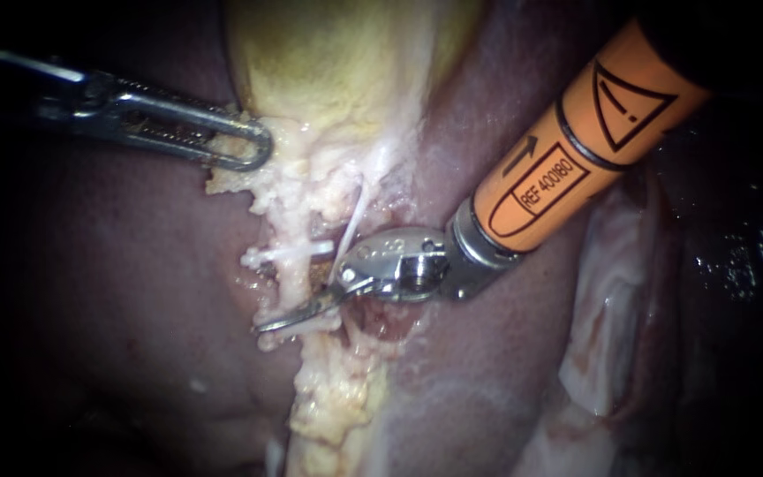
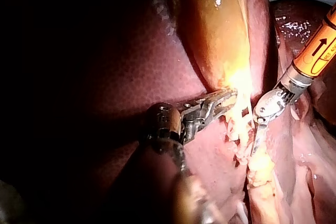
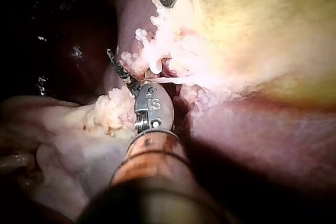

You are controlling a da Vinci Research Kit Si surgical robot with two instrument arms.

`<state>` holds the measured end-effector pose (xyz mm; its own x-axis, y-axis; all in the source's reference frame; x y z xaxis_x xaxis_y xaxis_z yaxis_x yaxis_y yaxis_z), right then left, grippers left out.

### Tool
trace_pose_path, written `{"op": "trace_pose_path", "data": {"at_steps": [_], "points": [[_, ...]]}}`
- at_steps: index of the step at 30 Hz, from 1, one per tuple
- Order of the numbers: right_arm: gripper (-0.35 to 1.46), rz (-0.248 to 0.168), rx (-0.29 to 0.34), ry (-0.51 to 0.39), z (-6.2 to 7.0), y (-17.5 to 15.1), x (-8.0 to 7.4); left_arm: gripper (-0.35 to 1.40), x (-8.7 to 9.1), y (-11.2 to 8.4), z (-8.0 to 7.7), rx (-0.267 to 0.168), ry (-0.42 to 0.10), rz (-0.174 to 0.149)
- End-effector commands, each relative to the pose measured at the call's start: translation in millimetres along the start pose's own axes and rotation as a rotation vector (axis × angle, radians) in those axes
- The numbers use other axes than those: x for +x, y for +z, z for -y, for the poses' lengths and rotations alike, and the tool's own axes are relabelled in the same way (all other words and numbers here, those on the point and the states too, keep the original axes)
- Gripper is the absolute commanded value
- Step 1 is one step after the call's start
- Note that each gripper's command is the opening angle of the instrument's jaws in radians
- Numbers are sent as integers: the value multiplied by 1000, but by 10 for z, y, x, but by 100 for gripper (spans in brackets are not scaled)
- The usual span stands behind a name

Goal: Go to the cutting position left tube

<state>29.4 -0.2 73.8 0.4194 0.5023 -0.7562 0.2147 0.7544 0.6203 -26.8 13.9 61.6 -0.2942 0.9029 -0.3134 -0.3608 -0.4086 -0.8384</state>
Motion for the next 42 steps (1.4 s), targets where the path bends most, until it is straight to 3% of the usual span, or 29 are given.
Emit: {"op": "trace_pose_path", "data": {"at_steps": [1, 12, 22, 30, 37, 42], "points": [[110, 0, 1, -1, 0, -1, 0, -35, 0, -1, 0, 0, 0, 0], [115, -4, -21, 12, 6, -30, -15, -35, -2, -6, 1, -3, 1, 2], [118, 28, -61, 12, 8, -81, -37, -35, -2, -10, 3, -6, 2, 4], [118, 42, -77, 19, 16, -119, -39, -35, -3, -13, 8, -10, 3, 7], [118, 75, -69, 17, 30, -141, -42, -35, -4, -14, 8, -11, 3, 7], [116, 75, -45, 19, 45, -142, -31, -35, -4, -15, 8, -11, 3, 7]]}}
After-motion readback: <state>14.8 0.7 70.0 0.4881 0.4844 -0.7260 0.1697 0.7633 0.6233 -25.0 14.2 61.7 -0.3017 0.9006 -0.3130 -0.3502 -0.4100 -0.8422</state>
